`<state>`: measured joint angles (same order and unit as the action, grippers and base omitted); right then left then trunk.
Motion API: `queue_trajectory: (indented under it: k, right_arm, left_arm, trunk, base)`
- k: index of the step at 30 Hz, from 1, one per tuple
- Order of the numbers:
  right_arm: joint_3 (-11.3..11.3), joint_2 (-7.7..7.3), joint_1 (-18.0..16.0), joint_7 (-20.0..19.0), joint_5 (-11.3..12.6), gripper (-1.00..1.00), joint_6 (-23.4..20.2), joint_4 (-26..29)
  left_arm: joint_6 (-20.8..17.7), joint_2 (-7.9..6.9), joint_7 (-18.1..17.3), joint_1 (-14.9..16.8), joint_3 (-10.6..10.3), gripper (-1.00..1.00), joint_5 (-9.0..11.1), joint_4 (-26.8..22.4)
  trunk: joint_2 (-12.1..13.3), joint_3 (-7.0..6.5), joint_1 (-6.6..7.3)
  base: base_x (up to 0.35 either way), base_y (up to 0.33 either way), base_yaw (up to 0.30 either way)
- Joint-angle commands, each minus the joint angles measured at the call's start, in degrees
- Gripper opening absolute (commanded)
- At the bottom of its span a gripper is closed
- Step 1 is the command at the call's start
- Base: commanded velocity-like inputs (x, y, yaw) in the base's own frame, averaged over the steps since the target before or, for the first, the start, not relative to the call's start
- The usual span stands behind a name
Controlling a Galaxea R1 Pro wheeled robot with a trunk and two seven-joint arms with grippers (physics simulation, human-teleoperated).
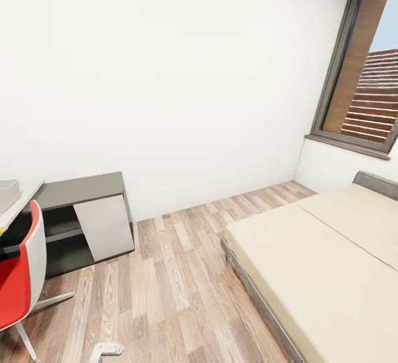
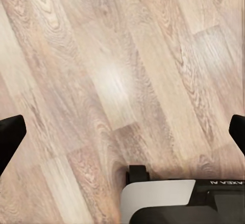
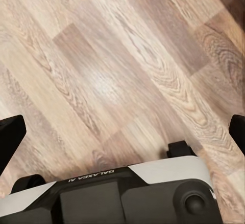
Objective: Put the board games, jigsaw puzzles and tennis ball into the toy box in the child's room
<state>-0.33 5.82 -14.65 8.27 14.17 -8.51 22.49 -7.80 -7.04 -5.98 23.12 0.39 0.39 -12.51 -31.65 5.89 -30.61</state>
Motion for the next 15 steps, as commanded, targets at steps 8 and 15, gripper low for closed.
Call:
queue_trajectory:
  k: [8, 15]
  right_arm:
    - [0.02, 0.05, -0.03, 0.26, 0.22, 1.0, -0.35, 0.12]
    - [0.1, 0.04, -0.03, -0.12, 0.18, 1.0, -0.6, 0.14]
  left_arm:
    - [-0.37, 0.0, -0.18, -0.01, 0.05, 1.0, 0.05, -0.15]
    - [-0.45, -0.11, -0.34, 0.0, 0.06, 1.0, 0.05, -0.15]
  trunk:
    - [3.12, -1.33, 1.75]
    - [5.93, -2.59, 3.29]
  base:
    - [-0.156, 0.114, -0.281]
    - [-0.018, 0.015, -0.281]
